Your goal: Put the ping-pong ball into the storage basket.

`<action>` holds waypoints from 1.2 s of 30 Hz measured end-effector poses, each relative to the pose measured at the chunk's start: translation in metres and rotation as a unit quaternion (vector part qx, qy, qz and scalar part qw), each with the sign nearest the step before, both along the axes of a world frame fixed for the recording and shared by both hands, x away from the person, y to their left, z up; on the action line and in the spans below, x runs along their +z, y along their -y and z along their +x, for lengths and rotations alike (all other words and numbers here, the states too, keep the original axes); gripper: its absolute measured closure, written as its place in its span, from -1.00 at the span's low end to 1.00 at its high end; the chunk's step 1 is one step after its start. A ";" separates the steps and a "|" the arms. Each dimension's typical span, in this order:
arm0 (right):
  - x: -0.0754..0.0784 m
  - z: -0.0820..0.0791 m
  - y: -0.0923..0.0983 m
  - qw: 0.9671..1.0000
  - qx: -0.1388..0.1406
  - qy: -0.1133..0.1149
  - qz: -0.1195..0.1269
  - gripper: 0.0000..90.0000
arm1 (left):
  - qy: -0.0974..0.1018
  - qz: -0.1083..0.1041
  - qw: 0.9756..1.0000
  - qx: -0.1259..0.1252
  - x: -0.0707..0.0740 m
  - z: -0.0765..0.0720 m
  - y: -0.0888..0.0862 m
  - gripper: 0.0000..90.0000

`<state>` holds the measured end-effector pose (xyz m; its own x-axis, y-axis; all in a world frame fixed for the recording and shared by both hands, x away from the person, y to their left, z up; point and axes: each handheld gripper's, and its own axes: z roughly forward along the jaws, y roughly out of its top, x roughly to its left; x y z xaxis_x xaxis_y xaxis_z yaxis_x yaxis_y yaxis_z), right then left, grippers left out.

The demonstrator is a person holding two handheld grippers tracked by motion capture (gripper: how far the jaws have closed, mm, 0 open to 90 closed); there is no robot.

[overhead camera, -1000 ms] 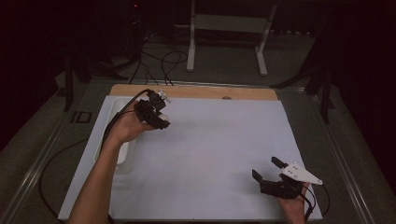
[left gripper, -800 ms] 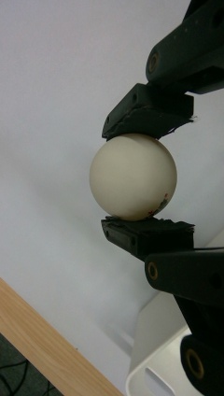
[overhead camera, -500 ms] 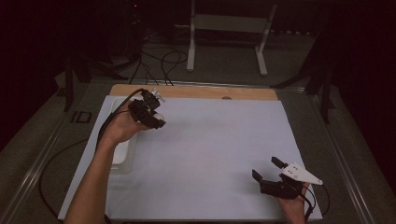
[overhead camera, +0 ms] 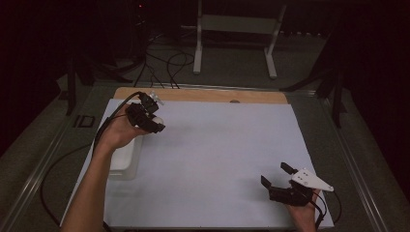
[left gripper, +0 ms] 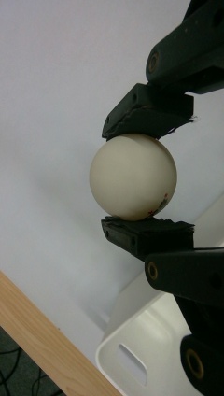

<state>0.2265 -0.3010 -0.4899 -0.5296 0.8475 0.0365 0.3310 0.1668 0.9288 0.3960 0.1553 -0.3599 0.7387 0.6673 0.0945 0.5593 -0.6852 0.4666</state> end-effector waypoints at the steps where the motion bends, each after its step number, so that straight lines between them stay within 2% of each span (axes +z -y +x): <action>1: 0.000 0.000 0.000 1.000 0.000 0.000 0.000 -0.82 | 0.000 0.000 1.000 0.000 0.000 0.000 0.000 0.14; 18: -0.001 0.000 -0.001 1.000 -0.002 -0.002 0.002 -0.82 | 0.004 -0.001 1.000 0.015 0.003 -0.002 -0.017 0.14; 26: -0.001 0.001 -0.002 1.000 0.000 -0.002 0.000 -0.82 | 0.011 -0.015 1.000 0.023 0.008 -0.003 -0.027 0.14; 36: -0.001 0.001 -0.001 1.000 -0.002 0.000 0.001 -0.82 | 0.015 -0.016 0.999 0.035 0.011 -0.005 -0.037 0.14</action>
<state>0.2270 -0.2995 -0.4906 -0.5267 0.8491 0.0395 0.3324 0.1630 0.9289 0.3907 0.1927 -0.3493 0.6879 0.7197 0.0940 0.5904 -0.6303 0.5042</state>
